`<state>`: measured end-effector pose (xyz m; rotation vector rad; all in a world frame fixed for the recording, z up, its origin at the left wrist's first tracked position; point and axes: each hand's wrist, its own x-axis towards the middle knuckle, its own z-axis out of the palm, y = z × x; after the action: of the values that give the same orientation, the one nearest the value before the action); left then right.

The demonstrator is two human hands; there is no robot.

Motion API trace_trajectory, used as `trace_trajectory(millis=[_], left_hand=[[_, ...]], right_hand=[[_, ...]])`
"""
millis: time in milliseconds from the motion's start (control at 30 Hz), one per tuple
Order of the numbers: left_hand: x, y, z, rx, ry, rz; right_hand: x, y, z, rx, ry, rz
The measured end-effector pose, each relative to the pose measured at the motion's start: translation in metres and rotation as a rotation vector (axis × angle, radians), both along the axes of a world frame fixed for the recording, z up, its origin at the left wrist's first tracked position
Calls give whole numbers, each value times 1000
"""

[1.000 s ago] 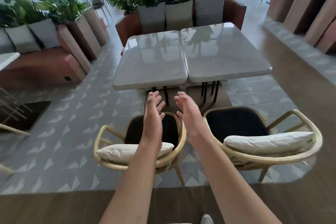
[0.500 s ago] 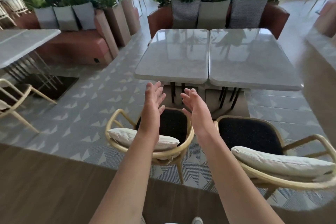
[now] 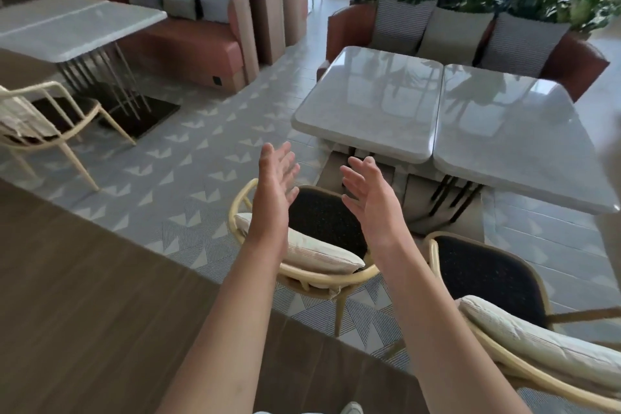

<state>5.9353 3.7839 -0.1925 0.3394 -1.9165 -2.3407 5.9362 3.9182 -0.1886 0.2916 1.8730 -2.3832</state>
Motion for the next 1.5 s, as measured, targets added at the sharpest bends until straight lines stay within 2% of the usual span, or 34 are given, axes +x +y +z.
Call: trace_trajectory(millis=[300, 600, 900, 1167, 1300, 1500], left_hand=[[-8, -105, 7, 14, 20, 54], [-8, -262, 16, -25, 21, 138], [58, -435, 17, 24, 5, 523], [119, -545, 11, 45, -17, 823], [117, -599, 7, 51, -10, 909], [63, -683, 12, 18, -18, 983]], right_hand=[[-10, -101, 9, 23, 22, 70], [-27, -258, 17, 5, 77, 198], [-17, -448, 17, 5, 104, 565], [8, -587, 3, -14, 139, 820], [-2, -647, 2, -37, 196, 903], [-60, -749, -1, -35, 167, 993]])
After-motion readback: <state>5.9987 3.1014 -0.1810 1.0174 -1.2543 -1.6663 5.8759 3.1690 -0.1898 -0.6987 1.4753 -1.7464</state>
